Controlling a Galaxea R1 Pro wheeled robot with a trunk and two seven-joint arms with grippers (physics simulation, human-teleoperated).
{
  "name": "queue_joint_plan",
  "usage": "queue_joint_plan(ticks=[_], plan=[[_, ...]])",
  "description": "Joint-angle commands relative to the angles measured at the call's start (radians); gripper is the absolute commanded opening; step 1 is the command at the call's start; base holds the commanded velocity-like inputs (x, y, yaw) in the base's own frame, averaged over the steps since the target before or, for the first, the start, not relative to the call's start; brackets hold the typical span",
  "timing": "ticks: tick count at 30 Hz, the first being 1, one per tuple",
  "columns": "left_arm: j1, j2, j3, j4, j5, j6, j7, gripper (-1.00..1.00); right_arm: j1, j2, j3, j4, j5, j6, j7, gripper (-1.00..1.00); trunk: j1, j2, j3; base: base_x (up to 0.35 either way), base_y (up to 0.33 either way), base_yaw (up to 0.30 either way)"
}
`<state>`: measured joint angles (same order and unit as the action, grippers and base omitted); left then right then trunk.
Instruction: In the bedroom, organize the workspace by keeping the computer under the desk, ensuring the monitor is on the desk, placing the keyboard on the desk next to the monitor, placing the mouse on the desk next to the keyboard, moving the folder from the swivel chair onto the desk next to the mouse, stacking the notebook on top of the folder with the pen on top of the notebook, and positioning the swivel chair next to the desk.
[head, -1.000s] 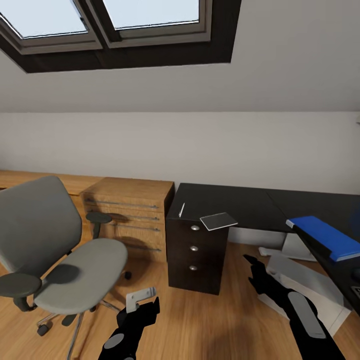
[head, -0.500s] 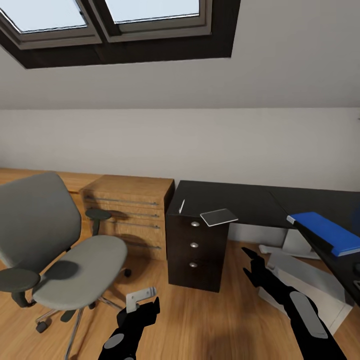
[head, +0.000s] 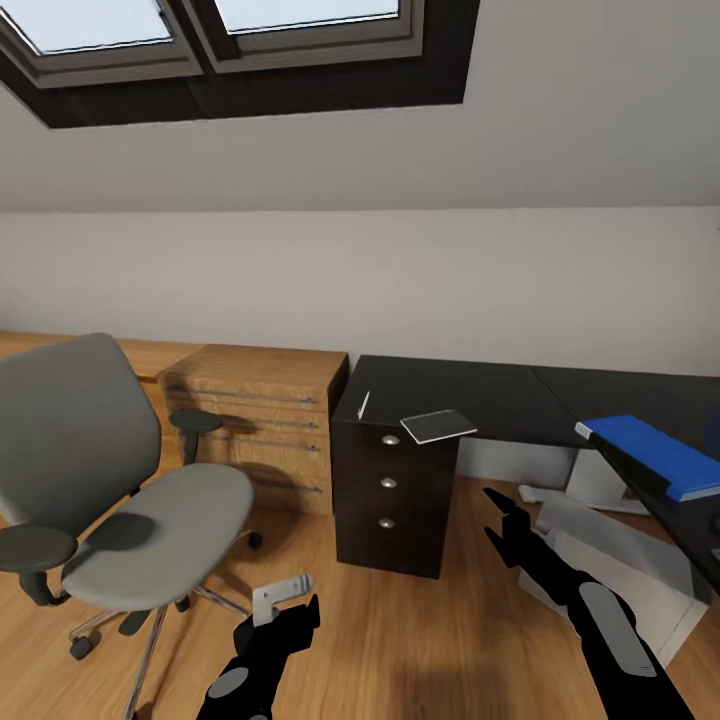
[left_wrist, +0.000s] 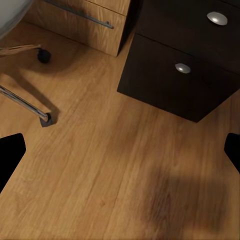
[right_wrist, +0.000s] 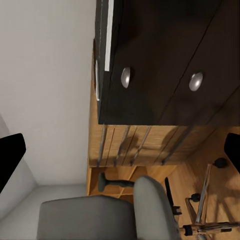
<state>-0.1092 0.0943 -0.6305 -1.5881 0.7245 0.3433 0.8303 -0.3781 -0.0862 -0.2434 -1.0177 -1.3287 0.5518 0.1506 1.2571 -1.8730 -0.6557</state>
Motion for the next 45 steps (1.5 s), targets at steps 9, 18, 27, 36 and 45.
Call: queue_joint_plan(ticks=[9,18,27,36,45], plan=[[-0.001,0.000,-0.008,-0.001,0.004,0.003,0.007,1.00,-0.001,-0.003,0.002,0.006,-0.002,0.032,0.071,1.00,0.035,-0.064,-0.029,0.000,0.000,0.000],[-0.001,-0.001,-0.014,-0.001,0.003,0.004,0.006,1.00,-0.001,-0.015,0.018,0.007,0.060,0.061,0.175,1.00,0.069,-0.127,-0.058,0.000,0.000,0.000],[-0.001,0.000,-0.016,-0.003,0.004,0.005,0.002,1.00,-0.001,-0.012,0.021,0.006,0.073,0.060,0.187,1.00,0.077,-0.141,-0.064,0.000,0.000,0.000],[-0.001,0.002,-0.022,-0.003,0.004,0.005,0.001,1.00,-0.001,0.014,0.053,-0.001,0.069,0.055,0.140,1.00,0.077,-0.141,-0.064,0.075,0.000,0.000],[-0.001,0.002,-0.030,-0.003,0.004,0.005,0.001,1.00,-0.001,0.069,0.060,-0.026,0.067,0.053,0.113,1.00,0.077,-0.141,-0.064,0.272,0.000,0.000]])
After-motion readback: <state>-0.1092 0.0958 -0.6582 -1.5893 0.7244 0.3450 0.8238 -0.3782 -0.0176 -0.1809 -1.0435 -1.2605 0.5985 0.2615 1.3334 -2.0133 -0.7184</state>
